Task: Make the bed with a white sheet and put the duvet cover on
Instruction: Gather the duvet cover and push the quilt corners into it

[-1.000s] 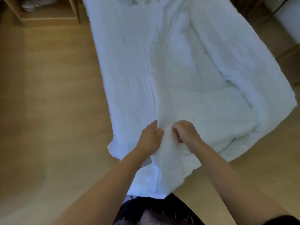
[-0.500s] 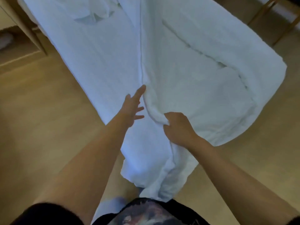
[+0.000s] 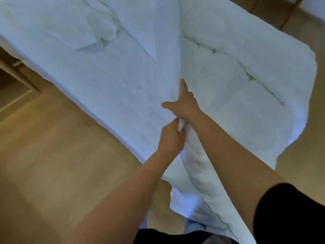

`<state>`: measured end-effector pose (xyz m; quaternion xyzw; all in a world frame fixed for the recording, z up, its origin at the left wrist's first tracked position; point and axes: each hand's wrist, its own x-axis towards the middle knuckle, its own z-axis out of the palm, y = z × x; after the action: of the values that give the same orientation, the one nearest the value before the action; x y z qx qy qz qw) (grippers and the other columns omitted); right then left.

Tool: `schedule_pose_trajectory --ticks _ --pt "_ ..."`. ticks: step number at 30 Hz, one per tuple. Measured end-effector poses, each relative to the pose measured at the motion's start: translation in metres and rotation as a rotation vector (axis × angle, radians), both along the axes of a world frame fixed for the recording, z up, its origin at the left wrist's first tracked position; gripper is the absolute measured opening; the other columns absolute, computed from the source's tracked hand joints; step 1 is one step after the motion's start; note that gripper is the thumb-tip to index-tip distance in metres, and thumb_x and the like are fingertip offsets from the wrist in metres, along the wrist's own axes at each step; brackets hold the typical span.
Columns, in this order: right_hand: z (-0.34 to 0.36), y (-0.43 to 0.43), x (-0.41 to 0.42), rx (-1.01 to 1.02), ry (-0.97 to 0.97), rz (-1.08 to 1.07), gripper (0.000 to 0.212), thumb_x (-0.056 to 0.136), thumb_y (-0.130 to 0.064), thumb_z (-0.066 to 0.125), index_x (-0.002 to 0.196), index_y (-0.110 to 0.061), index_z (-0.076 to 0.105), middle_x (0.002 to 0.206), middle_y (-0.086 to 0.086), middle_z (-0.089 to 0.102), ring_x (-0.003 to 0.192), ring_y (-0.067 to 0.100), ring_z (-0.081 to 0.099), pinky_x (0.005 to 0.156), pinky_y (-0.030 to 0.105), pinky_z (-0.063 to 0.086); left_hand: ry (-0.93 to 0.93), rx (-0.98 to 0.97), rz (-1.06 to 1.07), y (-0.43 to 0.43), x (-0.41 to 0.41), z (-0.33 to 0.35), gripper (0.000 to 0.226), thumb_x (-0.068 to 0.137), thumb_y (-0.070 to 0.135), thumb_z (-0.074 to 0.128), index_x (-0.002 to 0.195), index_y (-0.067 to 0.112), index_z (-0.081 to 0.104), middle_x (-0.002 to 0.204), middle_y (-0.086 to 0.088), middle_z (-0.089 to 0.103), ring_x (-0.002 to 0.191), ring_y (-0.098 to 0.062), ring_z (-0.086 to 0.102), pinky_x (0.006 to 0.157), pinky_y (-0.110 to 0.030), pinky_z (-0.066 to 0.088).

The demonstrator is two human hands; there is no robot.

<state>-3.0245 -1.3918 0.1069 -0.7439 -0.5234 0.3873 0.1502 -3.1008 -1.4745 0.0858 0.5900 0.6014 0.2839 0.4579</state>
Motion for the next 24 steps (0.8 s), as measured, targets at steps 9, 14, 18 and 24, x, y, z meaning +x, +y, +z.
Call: schedule_pose_trajectory --ticks 9,14,18,24 --pt "0.008 -0.006 -0.062 0.191 -0.151 0.237 0.019 0.083 -0.008 0.053 0.088 -0.008 0.071 0.096 0.009 0.067 0.089 0.024 0.059 0.072 0.029 0.039 -0.440 -0.620 0.141 0.173 -0.122 0.019 0.084 0.070 0.064 0.061 0.139 0.026 0.034 0.136 -0.009 0.048 0.115 -0.027 0.053 0.087 -0.044 0.044" --pt "0.028 -0.002 -0.047 0.117 0.058 0.316 0.044 0.068 -0.022 0.036 0.091 -0.006 0.071 0.083 -0.007 0.052 0.076 0.008 0.045 0.062 0.004 0.030 0.167 -0.475 -0.067 0.269 -0.073 0.001 0.089 0.085 0.026 0.066 0.148 0.008 0.006 0.141 -0.013 0.040 0.124 -0.035 0.045 0.098 -0.047 0.044" --pt "0.020 0.076 -0.022 -0.069 0.182 0.053 0.045 0.082 -0.033 0.062 0.125 -0.023 0.053 0.104 -0.007 0.051 0.096 0.011 0.050 0.081 0.012 0.038 0.370 -0.125 -0.121 0.281 -0.087 -0.022 0.033 0.090 0.006 0.043 0.122 0.001 0.052 0.125 -0.018 0.057 0.116 -0.033 0.052 0.087 -0.025 0.037" --pt "0.001 0.235 -0.081 -0.164 0.541 -0.247 0.106 0.077 -0.039 0.073 0.151 -0.027 -0.002 0.149 0.003 0.030 0.129 0.023 0.040 0.096 0.032 0.039 0.264 0.025 -0.254 0.254 -0.149 -0.001 0.031 0.089 0.008 0.044 0.116 0.012 0.059 0.095 0.007 0.058 0.083 -0.011 0.052 0.062 -0.013 0.034"
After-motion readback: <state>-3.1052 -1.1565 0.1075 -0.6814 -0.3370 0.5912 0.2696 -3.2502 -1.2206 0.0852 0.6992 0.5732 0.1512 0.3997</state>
